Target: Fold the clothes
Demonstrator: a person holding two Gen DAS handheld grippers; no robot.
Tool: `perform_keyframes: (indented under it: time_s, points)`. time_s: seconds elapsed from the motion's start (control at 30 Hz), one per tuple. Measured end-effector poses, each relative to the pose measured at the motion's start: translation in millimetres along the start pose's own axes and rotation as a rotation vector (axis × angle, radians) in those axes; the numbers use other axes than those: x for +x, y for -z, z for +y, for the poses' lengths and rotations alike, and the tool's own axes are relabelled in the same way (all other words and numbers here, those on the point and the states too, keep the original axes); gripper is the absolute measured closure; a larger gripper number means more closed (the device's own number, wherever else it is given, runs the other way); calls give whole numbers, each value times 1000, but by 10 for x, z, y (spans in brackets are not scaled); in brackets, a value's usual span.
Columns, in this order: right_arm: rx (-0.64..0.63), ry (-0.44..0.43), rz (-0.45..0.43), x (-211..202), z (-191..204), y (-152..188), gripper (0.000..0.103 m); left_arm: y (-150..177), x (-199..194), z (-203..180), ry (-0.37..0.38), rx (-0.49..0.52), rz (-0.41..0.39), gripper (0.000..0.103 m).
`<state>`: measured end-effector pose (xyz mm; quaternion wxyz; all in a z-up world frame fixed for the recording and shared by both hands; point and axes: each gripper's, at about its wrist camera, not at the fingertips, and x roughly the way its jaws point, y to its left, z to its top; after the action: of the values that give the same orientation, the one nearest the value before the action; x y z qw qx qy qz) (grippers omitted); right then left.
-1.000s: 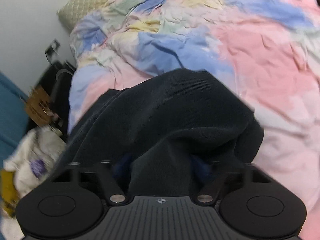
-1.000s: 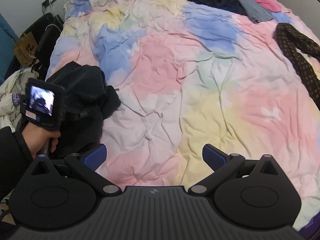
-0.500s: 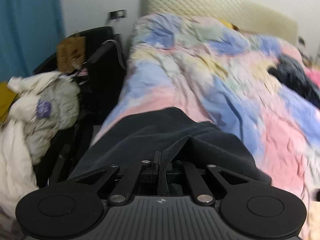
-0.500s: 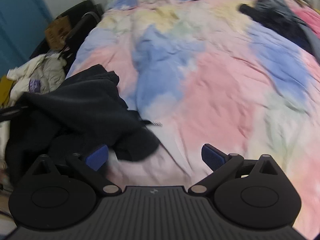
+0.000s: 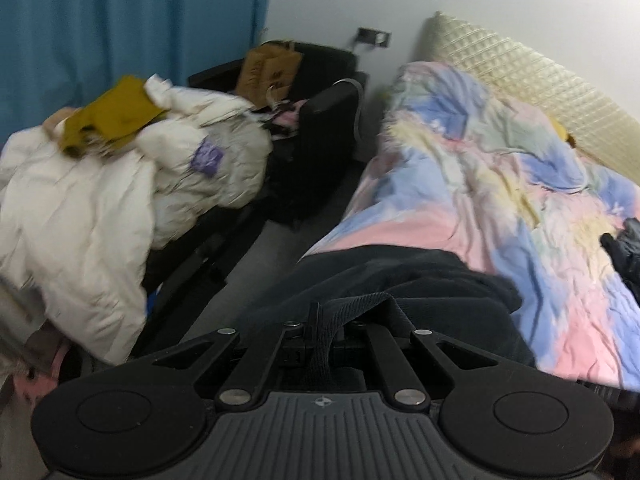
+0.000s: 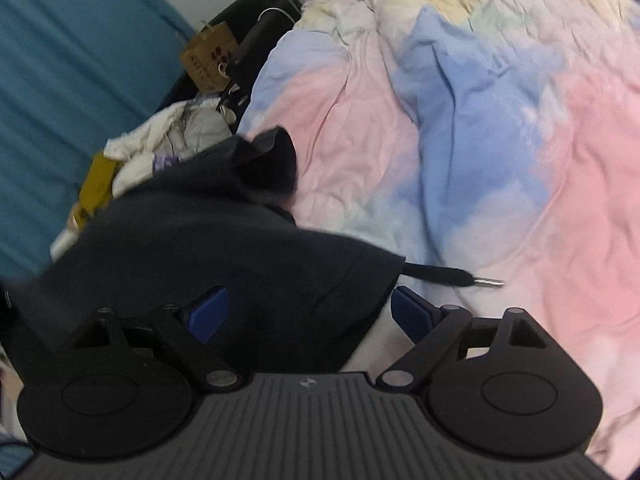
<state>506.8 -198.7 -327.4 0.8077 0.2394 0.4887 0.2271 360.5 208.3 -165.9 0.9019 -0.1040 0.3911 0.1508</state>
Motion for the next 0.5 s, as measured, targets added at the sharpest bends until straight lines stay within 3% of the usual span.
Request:
perform_keyframes:
  time_s: [0.13, 0.27, 0.5]
  points:
    - [45, -57, -60, 3, 55, -151, 14, 238, -125, 194, -13, -50, 48, 100]
    - [43, -121, -61, 40, 236, -291, 14, 498, -287, 214, 0, -62, 71, 100]
    - [-59, -114, 89, 327, 760, -209, 13, 758, -647, 155, 44, -117, 49, 101]
